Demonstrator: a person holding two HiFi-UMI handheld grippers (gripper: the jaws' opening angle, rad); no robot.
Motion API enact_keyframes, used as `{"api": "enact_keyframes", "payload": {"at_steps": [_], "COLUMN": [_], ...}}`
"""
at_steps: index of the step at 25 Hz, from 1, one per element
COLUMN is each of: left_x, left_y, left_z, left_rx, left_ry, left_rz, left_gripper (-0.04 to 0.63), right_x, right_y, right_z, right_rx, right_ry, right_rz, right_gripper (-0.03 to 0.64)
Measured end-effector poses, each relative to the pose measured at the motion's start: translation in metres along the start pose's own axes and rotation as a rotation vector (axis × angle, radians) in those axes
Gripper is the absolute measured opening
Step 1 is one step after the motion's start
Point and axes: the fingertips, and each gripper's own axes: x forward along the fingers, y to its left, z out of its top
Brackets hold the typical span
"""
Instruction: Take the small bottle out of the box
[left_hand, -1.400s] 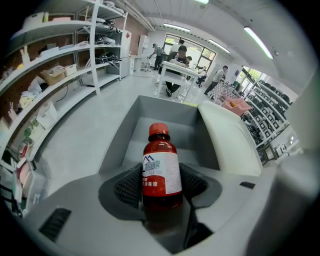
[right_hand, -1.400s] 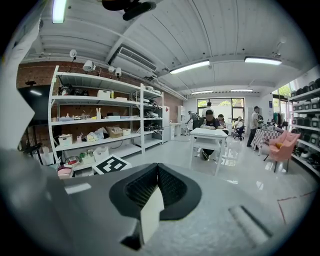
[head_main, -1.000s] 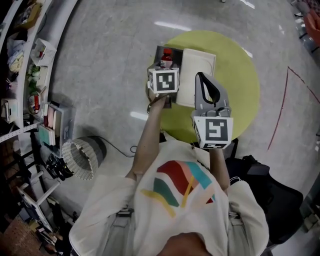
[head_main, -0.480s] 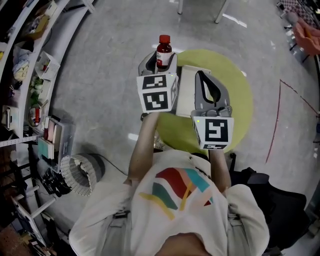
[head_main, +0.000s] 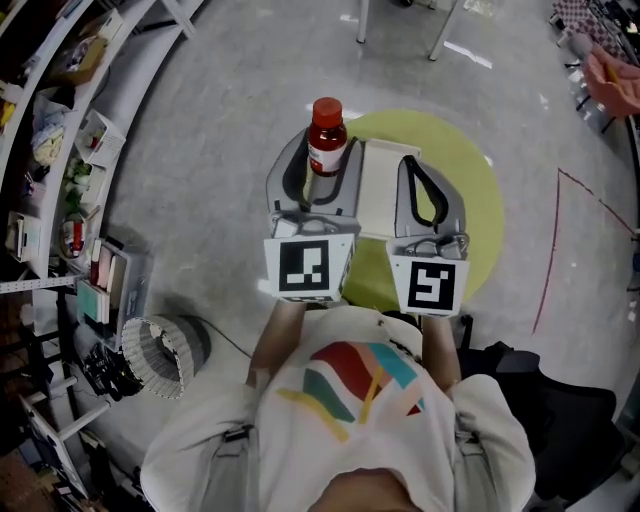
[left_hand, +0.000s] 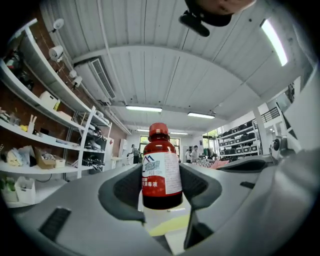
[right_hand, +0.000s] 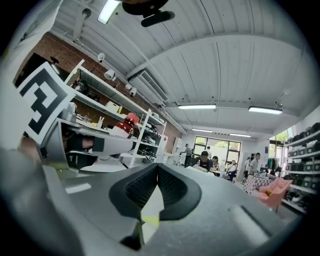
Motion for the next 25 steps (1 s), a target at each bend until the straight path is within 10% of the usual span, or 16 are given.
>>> {"api": "enact_keyframes", "payload": {"at_steps": [25], "left_x": [-0.046], "left_y": [-0.001], "left_z": [-0.008], "left_rx": [0.084], "left_ry": [-0.079], "left_rz": [0.04], "left_gripper": [0.219], "right_x": [-0.032], "right_y": [0.011], "right_z": [-0.021], "right_rx": [0.091], "right_ry": [0.001], "right_rz": [0.007], "right_gripper": [0.005]}}
